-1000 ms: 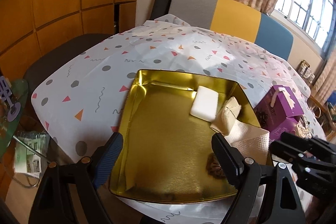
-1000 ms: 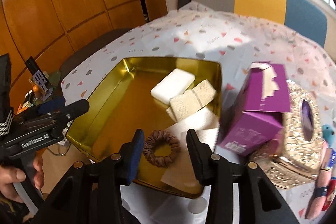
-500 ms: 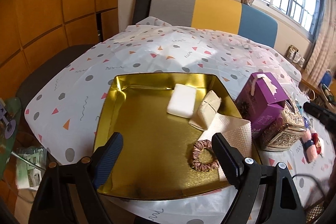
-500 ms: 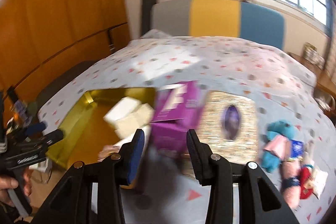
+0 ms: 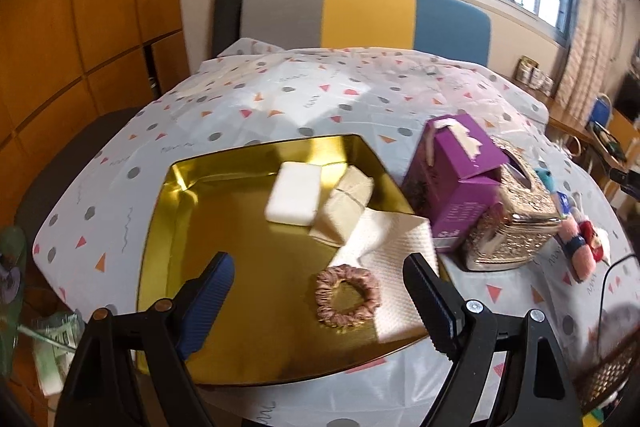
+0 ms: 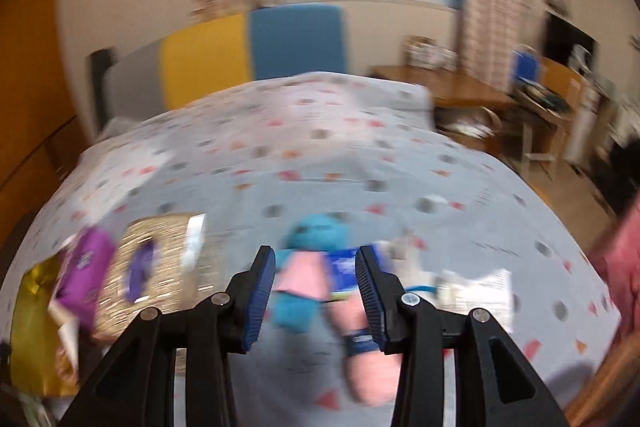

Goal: Organize soft objects
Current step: 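Grasp the red knitted doll with the left tool while the right tool reaches the white packet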

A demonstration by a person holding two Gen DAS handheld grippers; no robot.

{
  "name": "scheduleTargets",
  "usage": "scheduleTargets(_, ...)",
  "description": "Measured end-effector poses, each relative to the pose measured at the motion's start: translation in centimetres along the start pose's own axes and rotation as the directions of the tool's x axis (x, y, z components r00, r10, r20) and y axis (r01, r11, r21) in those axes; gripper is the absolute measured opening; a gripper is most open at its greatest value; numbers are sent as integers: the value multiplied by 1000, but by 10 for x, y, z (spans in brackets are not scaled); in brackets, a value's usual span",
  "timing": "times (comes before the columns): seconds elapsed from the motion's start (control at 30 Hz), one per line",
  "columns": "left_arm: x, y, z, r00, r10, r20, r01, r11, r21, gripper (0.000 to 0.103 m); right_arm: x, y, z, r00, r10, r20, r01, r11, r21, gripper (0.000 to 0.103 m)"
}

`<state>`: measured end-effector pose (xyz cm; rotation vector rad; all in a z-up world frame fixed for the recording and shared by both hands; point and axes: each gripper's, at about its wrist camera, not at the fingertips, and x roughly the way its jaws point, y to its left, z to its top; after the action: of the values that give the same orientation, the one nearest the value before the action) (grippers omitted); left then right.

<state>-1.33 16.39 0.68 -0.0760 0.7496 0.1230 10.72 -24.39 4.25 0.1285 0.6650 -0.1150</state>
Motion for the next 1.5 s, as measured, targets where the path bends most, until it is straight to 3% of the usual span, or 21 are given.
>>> scheduleTargets(0.3, -2, -35, 7, 997, -71, 7, 70, 995, 77, 87, 21, -103, -11, 982, -185, -32, 187, 952, 241, 42)
scheduleTargets(0.43, -4, -47, 8, 996, -84, 8, 83, 990, 113, 87, 27, -139, -23, 984, -165, -64, 177, 902, 394, 43)
scheduleTargets(0.5, -4, -52, 10, 994, -106, 10, 104, 987, 121, 87, 23, -149, -26, 990, -138, -35, 139, 881, 453, 43)
scheduleTargets(0.83, -21, -102, 29, 968, -248, 38, 234, 948, 217, 87, 20, -160, -32, 996, -92, -9, 83, 843, 531, 43)
scheduleTargets(1.0, -25, -149, 38, 933, -359, 3, 342, 891, 297, 87, 21, -164, -33, 997, -71, -5, 62, 825, 561, 44)
scheduleTargets(1.1, -24, -184, 40, 904, -425, -41, 413, 844, 342, 87, 21, -164, -34, 998, -62, -1, 52, 823, 565, 44)
scheduleTargets(1.27, -10, -235, 36, 879, -462, -120, 468, 789, 398, 85, 19, -167, -36, 999, -41, 19, 22, 811, 584, 44)
scheduleTargets(1.37, -3, -264, 32, 858, -487, -160, 505, 747, 432, 80, 20, -172, -37, 999, -22, 26, 2, 796, 605, 44)
scheduleTargets(1.5, 19, -298, 26, 823, -507, -256, 566, 694, 446, 60, 18, -176, -40, 999, -1, 42, -25, 778, 628, 44)
